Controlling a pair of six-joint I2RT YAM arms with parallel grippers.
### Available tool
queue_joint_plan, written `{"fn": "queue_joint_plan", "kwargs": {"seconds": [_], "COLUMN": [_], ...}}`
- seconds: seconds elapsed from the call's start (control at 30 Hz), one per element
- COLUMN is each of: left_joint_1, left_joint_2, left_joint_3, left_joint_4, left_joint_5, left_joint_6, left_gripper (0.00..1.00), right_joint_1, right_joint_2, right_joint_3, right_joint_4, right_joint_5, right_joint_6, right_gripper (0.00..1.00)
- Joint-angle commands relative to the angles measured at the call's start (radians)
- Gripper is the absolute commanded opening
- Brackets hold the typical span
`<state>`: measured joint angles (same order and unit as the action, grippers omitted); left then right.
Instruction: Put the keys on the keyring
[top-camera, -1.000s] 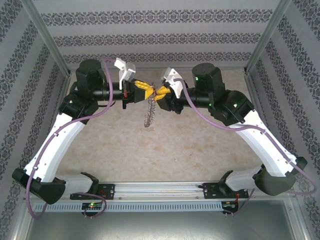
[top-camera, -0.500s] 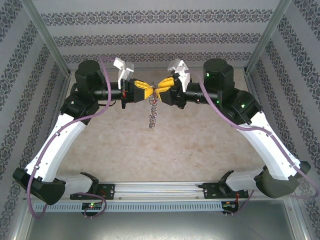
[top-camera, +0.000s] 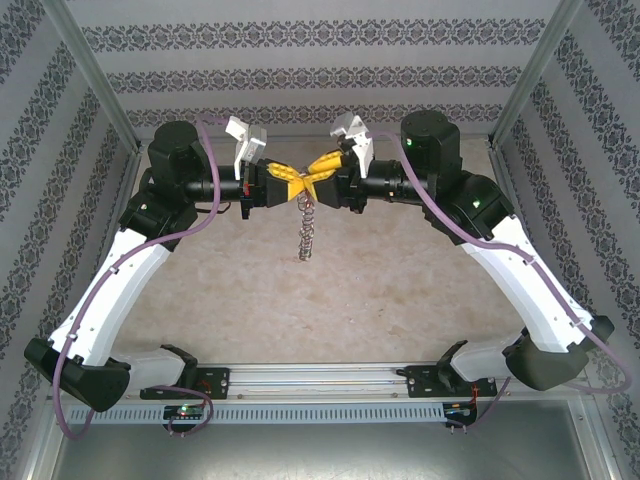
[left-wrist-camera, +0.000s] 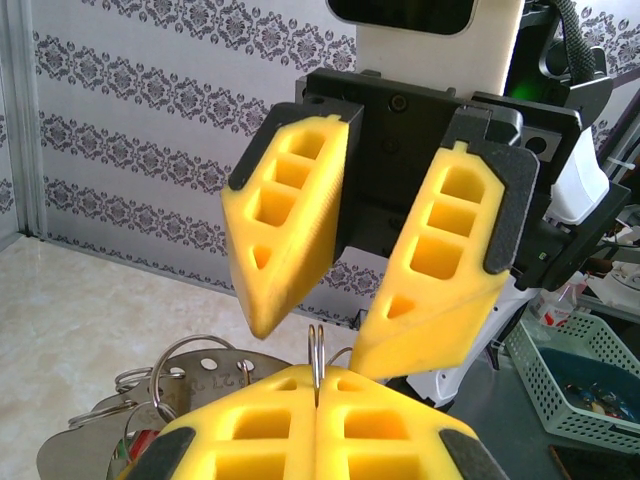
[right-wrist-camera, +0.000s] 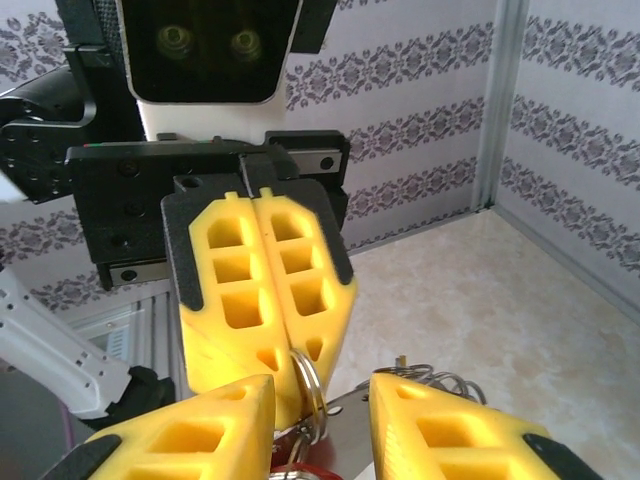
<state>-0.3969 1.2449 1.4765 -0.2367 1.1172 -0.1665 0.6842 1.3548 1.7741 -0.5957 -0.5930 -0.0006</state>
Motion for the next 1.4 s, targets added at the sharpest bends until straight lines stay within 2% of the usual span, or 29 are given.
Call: {"fn": "queue_joint_plan", "kwargs": {"seconds": [0.0, 0.13, 0.27, 0.5, 0.57, 0.63, 0.73, 0.8, 0.87, 1.0, 1.17, 1.37], "left_joint_1": [0.012, 0.013, 0.013, 0.012, 0.012, 0.012, 0.013, 0.012, 0.010, 0.000, -0.010, -0.016], "left_joint_2": [-0.024, -0.022, -0.021, -0.018, -0.022, -0.022, -0.021, -0.006, 0.015, 0.024, 0.034, 0.045], "left_joint_3": [0.002, 0.004, 0.006, 0.008, 0.015, 0.048, 0.125, 0.173, 0.214, 0.212, 0.226, 0.235], "left_joint_4": [0.077, 0.083, 0.085, 0.076, 0.038, -0.082, -0.305, -0.408, -0.487, -0.471, -0.487, -0.484], "left_joint_5": [0.027, 0.027, 0.027, 0.022, 0.010, -0.039, -0.168, -0.196, -0.193, -0.153, -0.166, -0.153], "left_joint_6": [-0.016, -0.021, -0.024, -0.019, 0.009, 0.098, 0.281, 0.358, 0.406, 0.391, 0.406, 0.409], "left_gripper": [0.00, 0.00, 0.00, 0.00, 0.08, 0.18, 0.18, 0.20, 0.24, 0.25, 0.26, 0.27], "right_joint_1": [-0.006, -0.009, -0.009, -0.012, -0.012, -0.011, 0.015, 0.043, 0.049, 0.048, 0.057, 0.070], "right_joint_2": [0.008, 0.012, 0.015, 0.015, 0.010, 0.002, 0.011, 0.030, 0.039, 0.061, 0.106, 0.160], "right_joint_3": [0.014, 0.012, 0.016, 0.026, 0.025, 0.025, 0.072, 0.120, 0.148, 0.186, 0.249, 0.333], "right_joint_4": [-0.004, -0.006, -0.016, -0.016, -0.025, -0.042, -0.144, -0.220, -0.246, -0.278, -0.328, -0.420], "right_joint_5": [-0.064, -0.074, -0.091, -0.110, -0.088, -0.037, 0.096, 0.177, 0.203, 0.170, 0.121, 0.127], "right_joint_6": [0.020, 0.019, 0.013, 0.001, -0.016, -0.048, -0.155, -0.231, -0.265, -0.293, -0.315, -0.358], "right_gripper": [0.27, 0.11, 0.00, 0.00, 0.00, 0.00, 0.00, 0.00, 0.00, 0.00, 0.00, 0.00]}}
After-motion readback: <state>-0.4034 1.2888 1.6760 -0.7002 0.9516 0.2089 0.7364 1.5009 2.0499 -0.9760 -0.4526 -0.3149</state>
